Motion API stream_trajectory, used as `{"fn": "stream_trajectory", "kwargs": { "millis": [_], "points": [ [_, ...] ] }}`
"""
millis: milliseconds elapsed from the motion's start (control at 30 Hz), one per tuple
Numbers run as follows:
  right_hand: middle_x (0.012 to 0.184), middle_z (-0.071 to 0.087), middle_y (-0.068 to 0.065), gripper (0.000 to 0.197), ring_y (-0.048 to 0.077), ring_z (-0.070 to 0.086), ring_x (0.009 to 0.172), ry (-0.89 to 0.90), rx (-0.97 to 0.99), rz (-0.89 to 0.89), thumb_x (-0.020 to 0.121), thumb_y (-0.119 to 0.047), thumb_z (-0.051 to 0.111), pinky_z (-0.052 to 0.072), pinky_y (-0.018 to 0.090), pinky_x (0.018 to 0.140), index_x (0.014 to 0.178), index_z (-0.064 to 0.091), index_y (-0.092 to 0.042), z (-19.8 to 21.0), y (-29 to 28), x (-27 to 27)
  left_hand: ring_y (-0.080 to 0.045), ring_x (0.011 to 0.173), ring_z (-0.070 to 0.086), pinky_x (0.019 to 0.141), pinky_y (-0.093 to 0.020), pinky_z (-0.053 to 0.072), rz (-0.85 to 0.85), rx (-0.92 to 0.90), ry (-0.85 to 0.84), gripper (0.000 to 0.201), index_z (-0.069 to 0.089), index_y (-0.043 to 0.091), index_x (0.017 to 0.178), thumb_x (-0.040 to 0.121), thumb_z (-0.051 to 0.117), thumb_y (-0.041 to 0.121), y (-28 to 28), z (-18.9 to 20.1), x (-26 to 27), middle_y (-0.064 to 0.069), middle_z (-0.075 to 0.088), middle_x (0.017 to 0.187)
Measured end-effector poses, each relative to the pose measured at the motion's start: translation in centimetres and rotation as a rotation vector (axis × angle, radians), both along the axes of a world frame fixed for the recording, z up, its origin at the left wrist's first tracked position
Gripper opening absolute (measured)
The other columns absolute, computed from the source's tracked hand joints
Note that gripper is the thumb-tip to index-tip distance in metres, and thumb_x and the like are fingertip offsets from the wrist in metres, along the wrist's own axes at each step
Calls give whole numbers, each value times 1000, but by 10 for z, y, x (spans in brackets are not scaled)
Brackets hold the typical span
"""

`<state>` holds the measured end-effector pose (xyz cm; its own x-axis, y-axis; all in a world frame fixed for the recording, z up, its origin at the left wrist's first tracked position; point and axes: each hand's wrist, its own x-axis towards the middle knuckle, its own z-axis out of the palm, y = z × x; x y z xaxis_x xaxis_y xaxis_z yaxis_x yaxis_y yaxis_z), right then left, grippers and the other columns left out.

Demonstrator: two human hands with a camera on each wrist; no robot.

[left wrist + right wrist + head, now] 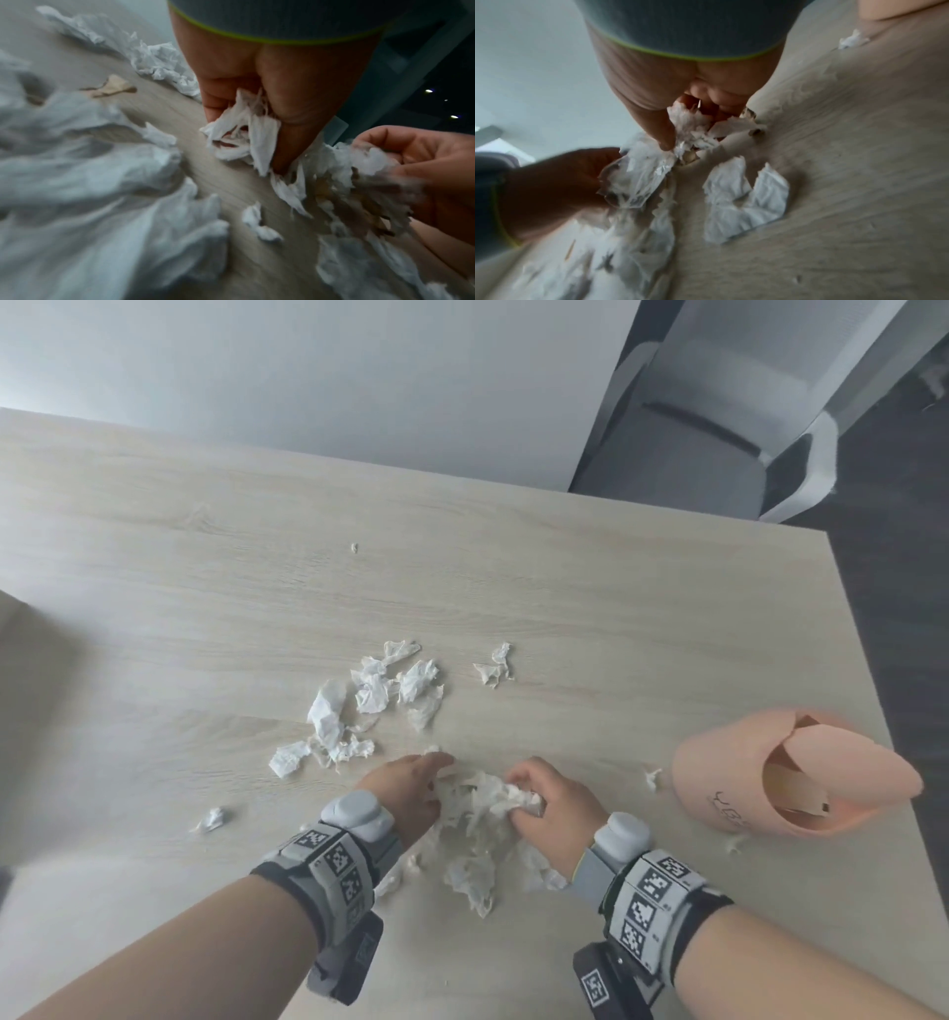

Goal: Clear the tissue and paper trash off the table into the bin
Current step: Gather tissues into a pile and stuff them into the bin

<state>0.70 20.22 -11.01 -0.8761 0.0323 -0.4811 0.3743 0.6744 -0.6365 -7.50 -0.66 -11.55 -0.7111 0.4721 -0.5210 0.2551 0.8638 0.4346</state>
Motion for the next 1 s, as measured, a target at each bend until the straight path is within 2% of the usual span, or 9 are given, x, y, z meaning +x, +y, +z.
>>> {"fn": "stream_trajectory", "kwargs": {
  "millis": [200,267,367,467,567,667,833,933,1000],
  "points": [
    [108,67,-20,20,1,55,50,-7,-149,-303,81,-23,68,49,21,51,88,59,-40,15,11,18,-17,97,61,78,-27,47,-37,-85,-60,33,68,28,115,87,53,20,22,0,9,10,53,103],
    [108,68,-17,20,-3,56,52,33,-185,-379,82,-19,69,47,15,51,89,60,-35,22,15,20,-16,89,60,76,-28,50,76,-42,-69,27,72,25,106,86,55,21,32,7,15,8,60,102],
    [103,67,-14,20,0,57,62,99,-272,-541,83,-15,71,41,8,51,93,57,-26,35,27,30,-14,73,63,66,-30,53,328,125,-53,12,75,20,83,78,65,19,62,26,30,7,68,82],
    [88,66,-8,19,6,54,65,140,-267,-611,81,-20,73,40,12,55,84,55,-26,43,34,35,-7,57,55,49,-18,43,441,254,-79,17,61,26,68,75,73,17,88,43,44,12,59,65],
    [73,56,-11,19,2,47,56,168,-159,-619,79,-23,73,37,15,52,77,55,-27,51,45,43,-8,54,51,45,-18,35,438,347,-93,28,52,27,70,70,80,27,118,57,56,10,56,65],
    [68,53,-10,19,-1,48,51,219,-163,-639,80,-20,72,37,13,49,75,54,-26,57,56,53,-12,55,60,52,-21,42,465,414,-193,23,62,21,85,73,81,28,137,72,63,6,63,71],
    [71,55,-8,12,-3,48,55,287,-217,-710,83,-19,70,40,12,53,79,59,-23,73,81,72,-26,64,66,73,-46,59,584,693,-594,27,71,10,101,76,66,1,147,91,74,-15,71,78],
    [71,54,-8,12,-1,48,56,328,-238,-752,81,-19,72,39,11,54,80,61,-25,80,95,86,-30,68,64,69,-39,60,580,731,-572,29,76,9,98,85,60,-12,160,96,82,-23,69,84],
    [69,53,-9,11,1,47,58,363,-232,-746,81,-23,73,38,11,55,81,62,-27,84,96,89,-30,63,62,70,-43,62,594,737,-509,26,78,8,89,83,63,-13,167,100,85,-22,68,79]
  ]
}}
